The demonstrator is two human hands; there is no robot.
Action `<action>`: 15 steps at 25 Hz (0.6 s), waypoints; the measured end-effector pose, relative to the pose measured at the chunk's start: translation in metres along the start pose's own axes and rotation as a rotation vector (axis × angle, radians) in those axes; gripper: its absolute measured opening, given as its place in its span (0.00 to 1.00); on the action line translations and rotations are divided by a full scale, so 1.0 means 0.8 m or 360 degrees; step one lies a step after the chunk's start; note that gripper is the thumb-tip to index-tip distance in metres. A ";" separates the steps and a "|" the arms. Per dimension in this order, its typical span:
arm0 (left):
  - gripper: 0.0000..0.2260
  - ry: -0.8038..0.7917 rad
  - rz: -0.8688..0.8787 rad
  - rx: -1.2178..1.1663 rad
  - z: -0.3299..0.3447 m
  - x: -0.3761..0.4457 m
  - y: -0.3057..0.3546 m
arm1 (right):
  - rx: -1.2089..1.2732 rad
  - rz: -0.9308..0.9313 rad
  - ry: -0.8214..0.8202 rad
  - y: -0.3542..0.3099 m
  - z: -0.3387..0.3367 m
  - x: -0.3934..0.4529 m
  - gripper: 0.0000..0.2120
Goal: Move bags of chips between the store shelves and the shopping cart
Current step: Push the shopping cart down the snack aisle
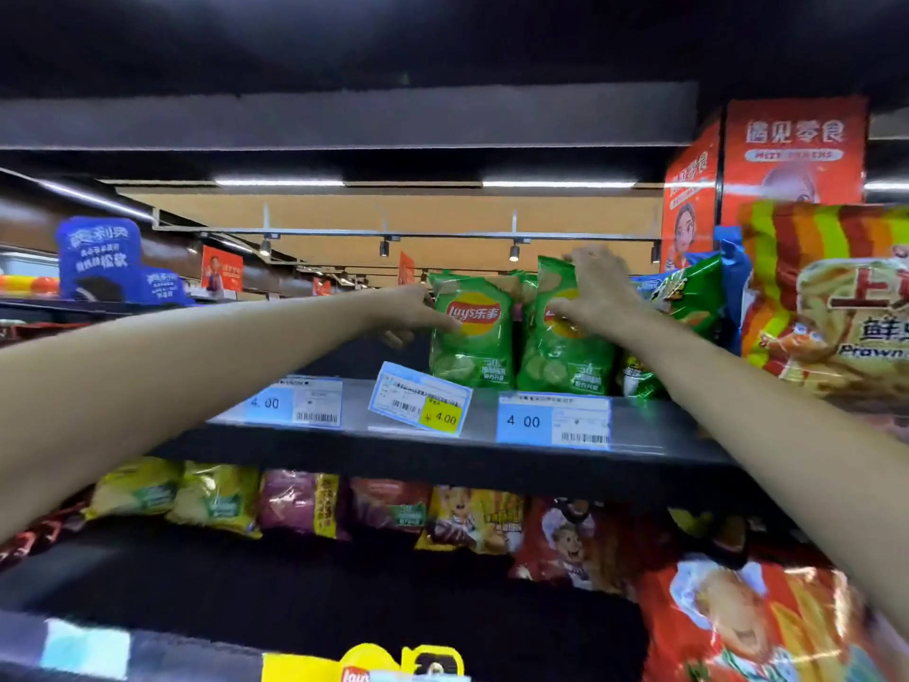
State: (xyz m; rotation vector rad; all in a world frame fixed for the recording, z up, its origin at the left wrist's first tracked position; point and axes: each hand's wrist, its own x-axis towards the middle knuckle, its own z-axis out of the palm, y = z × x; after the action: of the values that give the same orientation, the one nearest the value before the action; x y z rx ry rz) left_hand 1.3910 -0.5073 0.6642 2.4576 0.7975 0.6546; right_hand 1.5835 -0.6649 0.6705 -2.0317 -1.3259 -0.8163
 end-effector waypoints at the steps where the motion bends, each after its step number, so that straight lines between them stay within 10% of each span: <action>1: 0.23 0.0067 0.0037 0.0180 -0.003 -0.015 -0.006 | 0.0017 -0.0088 0.0033 -0.007 -0.002 -0.002 0.29; 8: 0.20 0.0554 0.0316 0.1159 -0.066 -0.171 -0.044 | 0.0085 -0.0714 0.0034 -0.125 -0.023 -0.034 0.15; 15: 0.16 0.0574 -0.0040 0.1587 -0.144 -0.361 -0.124 | 0.0227 -0.1202 -0.0118 -0.324 -0.013 -0.113 0.17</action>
State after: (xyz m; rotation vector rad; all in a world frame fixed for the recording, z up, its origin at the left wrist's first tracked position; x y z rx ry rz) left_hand 1.0782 -0.5858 0.6138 3.2196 1.5914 0.8383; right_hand 1.3113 -0.6362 0.6442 -1.4424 -2.1698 -0.9192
